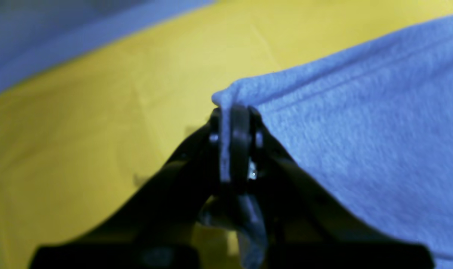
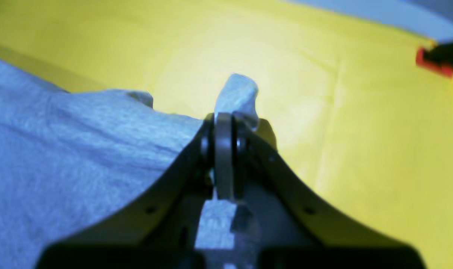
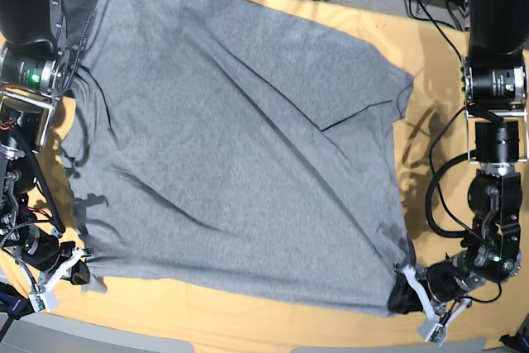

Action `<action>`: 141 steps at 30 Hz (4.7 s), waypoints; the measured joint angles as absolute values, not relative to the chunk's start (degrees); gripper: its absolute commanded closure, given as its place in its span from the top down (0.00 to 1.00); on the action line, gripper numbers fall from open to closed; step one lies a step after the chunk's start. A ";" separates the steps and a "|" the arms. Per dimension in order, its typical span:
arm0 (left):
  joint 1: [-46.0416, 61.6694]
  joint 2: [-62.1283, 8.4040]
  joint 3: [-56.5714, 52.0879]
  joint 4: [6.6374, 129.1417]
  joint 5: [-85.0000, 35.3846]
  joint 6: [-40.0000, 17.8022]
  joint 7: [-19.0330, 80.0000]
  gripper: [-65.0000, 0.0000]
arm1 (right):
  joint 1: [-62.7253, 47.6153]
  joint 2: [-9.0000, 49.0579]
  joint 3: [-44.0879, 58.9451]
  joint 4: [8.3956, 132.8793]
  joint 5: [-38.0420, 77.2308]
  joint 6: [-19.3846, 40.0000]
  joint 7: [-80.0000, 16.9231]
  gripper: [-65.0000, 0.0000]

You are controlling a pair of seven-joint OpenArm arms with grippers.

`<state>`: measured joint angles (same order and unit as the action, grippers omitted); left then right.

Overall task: Layout the t-shirt on the table in an organized manner, then fold the t-shirt properly
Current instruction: 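Hold both hem corners and stretch the shirt taut between the grippers, then lower the hem onto the table and open both grippers, then grasp the shirt's sleeve edge with the right gripper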

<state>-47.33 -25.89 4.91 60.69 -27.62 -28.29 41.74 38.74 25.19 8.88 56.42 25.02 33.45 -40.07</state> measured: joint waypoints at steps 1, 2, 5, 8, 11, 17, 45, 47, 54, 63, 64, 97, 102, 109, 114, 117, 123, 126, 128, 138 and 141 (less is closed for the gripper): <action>-47.05 -25.89 4.91 60.69 -27.59 -28.29 42.54 0.00 | 38.68 24.86 8.95 56.45 24.29 32.14 -41.52 0.00; -46.28 -25.87 4.91 60.69 -27.49 -28.08 43.33 0.00 | 38.30 24.29 8.99 56.45 22.85 29.76 -43.42 0.00; -41.82 -25.63 4.89 59.05 -28.80 -27.97 43.62 0.00 | 36.42 22.46 9.10 54.13 19.97 26.98 -45.95 0.00; -37.30 -25.02 4.89 55.35 -28.21 -28.82 44.91 0.00 | 34.61 21.52 9.10 50.46 18.15 25.85 -47.40 0.00; -34.83 -24.88 4.91 53.04 -28.67 -29.58 44.21 0.00 | 34.52 21.45 9.10 47.16 17.98 26.48 -47.53 0.00; -34.96 -25.15 4.91 52.29 -30.55 -29.56 43.94 0.00 | 35.11 21.04 9.10 46.00 17.65 26.50 -46.65 0.00; -46.37 -24.80 4.86 52.07 -31.51 -25.93 47.13 0.76 | 44.60 21.78 9.21 46.76 15.38 24.91 -44.71 0.64; -46.37 -25.54 4.86 52.07 -36.07 -29.12 51.79 0.76 | 44.60 23.09 9.15 48.34 22.65 29.91 -49.39 0.64; -46.09 -29.95 4.86 52.07 -63.35 -39.70 71.13 0.76 | 44.84 29.52 9.15 51.48 50.19 39.64 -72.14 0.57; -45.10 -35.27 4.86 52.34 -83.61 -39.72 80.86 0.76 | 31.31 36.49 9.15 62.02 73.60 39.70 -80.90 0.51; -45.10 -35.51 4.84 52.49 -83.61 -39.75 80.82 0.76 | 29.17 36.97 9.15 64.71 74.52 39.70 -80.86 0.51; -40.36 -41.17 -4.03 54.72 -83.61 -39.75 80.84 0.76 | -21.71 28.21 42.87 96.73 75.55 39.70 -80.88 0.51; -40.34 -41.50 -4.25 54.72 -83.59 -39.75 80.88 0.76 | -21.76 28.16 42.87 96.68 66.83 39.70 -78.52 0.64; -40.34 -41.93 -4.25 54.72 -83.59 -39.72 80.88 0.76 | -21.61 27.53 42.87 96.68 66.32 39.70 -72.44 0.62; -40.34 -41.93 -4.25 54.72 -83.59 -39.75 80.88 0.76 | -21.26 24.62 42.87 96.68 60.01 39.70 -67.72 0.55; -40.32 -41.93 -4.25 54.72 -83.59 -39.75 80.88 0.76 | -21.23 24.43 42.87 96.68 56.80 39.70 -64.40 0.23; -40.07 -41.93 -4.25 54.72 -83.61 -39.72 80.84 0.76 | -20.60 24.43 42.87 96.68 54.94 39.70 -63.61 0.00; -38.65 -41.91 -4.25 54.72 -83.59 -39.72 80.86 0.76 | -20.16 24.45 42.87 96.68 52.97 39.70 -63.61 0.00; -37.47 -41.82 -4.25 54.72 -83.59 -39.75 81.01 0.76 | -20.18 24.43 42.87 96.68 53.06 39.70 -65.34 0.06; -36.32 -41.95 -4.45 54.72 -83.59 -39.75 80.86 0.76 | -20.18 24.43 42.92 96.68 60.51 39.70 -66.63 0.47; -36.29 -41.95 -4.45 54.72 -83.59 -39.75 80.88 0.76 | -20.18 24.43 42.92 96.68 60.69 39.70 -66.61 0.47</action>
<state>-36.29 -41.95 -4.45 54.72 -83.59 -39.75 80.88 -20.18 24.43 42.92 96.68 60.69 39.70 -66.61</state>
